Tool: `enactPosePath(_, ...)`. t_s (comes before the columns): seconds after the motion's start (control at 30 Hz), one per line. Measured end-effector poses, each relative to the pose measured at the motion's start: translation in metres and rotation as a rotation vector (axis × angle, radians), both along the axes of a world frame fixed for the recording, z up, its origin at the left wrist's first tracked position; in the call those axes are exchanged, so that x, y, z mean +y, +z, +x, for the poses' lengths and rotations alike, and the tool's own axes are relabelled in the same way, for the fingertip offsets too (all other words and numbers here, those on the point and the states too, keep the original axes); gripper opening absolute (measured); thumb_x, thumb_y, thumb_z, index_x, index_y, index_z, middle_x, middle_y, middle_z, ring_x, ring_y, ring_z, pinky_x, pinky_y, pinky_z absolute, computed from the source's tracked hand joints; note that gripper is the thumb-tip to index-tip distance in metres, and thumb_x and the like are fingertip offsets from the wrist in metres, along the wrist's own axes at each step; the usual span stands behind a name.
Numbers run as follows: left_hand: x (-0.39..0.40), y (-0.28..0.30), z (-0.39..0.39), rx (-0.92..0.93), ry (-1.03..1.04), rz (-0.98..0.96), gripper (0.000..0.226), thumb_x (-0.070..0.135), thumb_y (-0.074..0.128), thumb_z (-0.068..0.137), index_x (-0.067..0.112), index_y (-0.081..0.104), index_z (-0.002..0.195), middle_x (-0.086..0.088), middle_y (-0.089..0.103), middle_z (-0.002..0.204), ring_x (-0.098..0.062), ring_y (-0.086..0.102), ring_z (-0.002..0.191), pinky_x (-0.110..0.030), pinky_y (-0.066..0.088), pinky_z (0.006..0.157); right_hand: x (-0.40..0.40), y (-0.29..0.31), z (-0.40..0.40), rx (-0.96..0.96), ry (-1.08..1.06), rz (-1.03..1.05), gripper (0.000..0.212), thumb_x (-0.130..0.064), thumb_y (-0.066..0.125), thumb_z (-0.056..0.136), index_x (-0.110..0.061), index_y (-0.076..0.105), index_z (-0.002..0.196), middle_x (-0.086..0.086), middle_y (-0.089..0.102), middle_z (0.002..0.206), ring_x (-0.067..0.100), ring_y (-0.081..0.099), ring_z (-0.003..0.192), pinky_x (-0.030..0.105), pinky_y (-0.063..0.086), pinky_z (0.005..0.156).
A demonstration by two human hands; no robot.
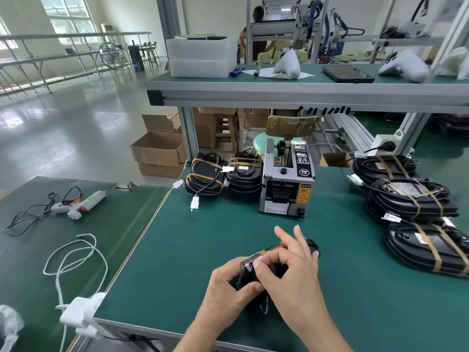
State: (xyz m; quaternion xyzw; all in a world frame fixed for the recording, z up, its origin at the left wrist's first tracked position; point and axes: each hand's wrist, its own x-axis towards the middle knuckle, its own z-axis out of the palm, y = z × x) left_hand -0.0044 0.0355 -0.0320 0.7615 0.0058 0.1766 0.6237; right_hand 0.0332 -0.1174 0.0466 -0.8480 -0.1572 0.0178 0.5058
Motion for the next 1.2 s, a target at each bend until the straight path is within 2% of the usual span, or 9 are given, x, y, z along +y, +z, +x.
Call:
enactPosePath(0.1,0.0001,-0.0002,0.0002,-0.008,0.001,-0.013,0.051,0.065,0.078,0.086,0.031,0.078,0.123,0.001,0.079,0.117,-0.022,0.073,0.111,-0.035,0.057,0.096,-0.0022,0.0016,0.0021,0.020,0.010,0.014,0.015,-0.030,0.076,0.087,-0.031,0.071,0.072,-0.031,0.041,0.152,-0.021,-0.004,0.147,0.033,-0.016,0.123)
enactPosePath(0.2,0.0003,-0.0003,0.0009,-0.011,-0.005,-0.015,0.051,0.066,0.077,0.086,0.031,0.078,0.123,0.001,0.079,0.117,-0.023,0.073,0.111,-0.037,0.057,0.096,-0.0040,0.0036,0.0024,0.026,0.020,0.017,0.012,-0.031,0.076,0.087,-0.040,0.072,0.079,-0.032,0.041,0.150,-0.021,-0.003,0.147,0.032,-0.015,0.123)
enactPosePath(0.3,0.0005,-0.0003,0.0004,-0.015,-0.009,-0.021,0.052,0.068,0.077,0.085,0.033,0.077,0.124,0.001,0.079,0.117,-0.023,0.073,0.112,-0.036,0.057,0.096,-0.0042,0.0014,0.0024,0.033,0.013,-0.001,0.016,-0.031,0.077,0.087,-0.028,0.073,0.072,-0.033,0.040,0.151,-0.022,-0.004,0.146,0.033,-0.016,0.124)
enactPosePath(0.47,-0.0001,-0.0016,0.0005,-0.024,-0.011,-0.022,0.056,0.069,0.077,0.084,0.030,0.078,0.124,-0.001,0.079,0.116,-0.025,0.074,0.111,-0.044,0.058,0.096,-0.0017,-0.0002,0.0005,0.017,0.010,-0.014,0.018,-0.033,0.077,0.086,-0.029,0.072,0.069,-0.034,0.038,0.150,-0.023,-0.006,0.145,0.033,-0.017,0.123)
enactPosePath(0.9,0.0013,-0.0038,0.0014,0.017,0.002,0.008,0.042,0.054,0.080,0.091,0.031,0.077,0.126,0.003,0.077,0.122,-0.024,0.073,0.115,-0.033,0.058,0.096,0.0040,0.0022,-0.0041,-0.049,-0.025,-0.103,0.018,-0.033,0.076,0.085,-0.031,0.065,0.070,-0.027,0.039,0.152,-0.014,-0.004,0.150,0.027,-0.020,0.120)
enactPosePath(1.0,0.0009,-0.0056,0.0023,0.019,0.001,0.009,0.042,0.052,0.080,0.092,0.031,0.076,0.128,0.003,0.077,0.124,-0.023,0.072,0.117,-0.035,0.058,0.098,0.0034,0.0022,-0.0041,-0.061,-0.035,-0.099,0.017,-0.034,0.076,0.084,-0.032,0.062,0.074,-0.026,0.041,0.151,-0.012,-0.002,0.152,0.026,-0.019,0.120)
enactPosePath(1.2,0.0016,-0.0045,0.0021,0.025,0.003,0.010,0.043,0.055,0.079,0.092,0.031,0.076,0.128,0.002,0.077,0.121,-0.022,0.073,0.112,-0.035,0.059,0.094,0.0058,-0.0017,-0.0047,-0.075,-0.053,-0.060,0.021,-0.030,0.075,0.085,-0.035,0.055,0.085,-0.031,0.040,0.145,-0.009,-0.001,0.153,0.034,-0.015,0.125)
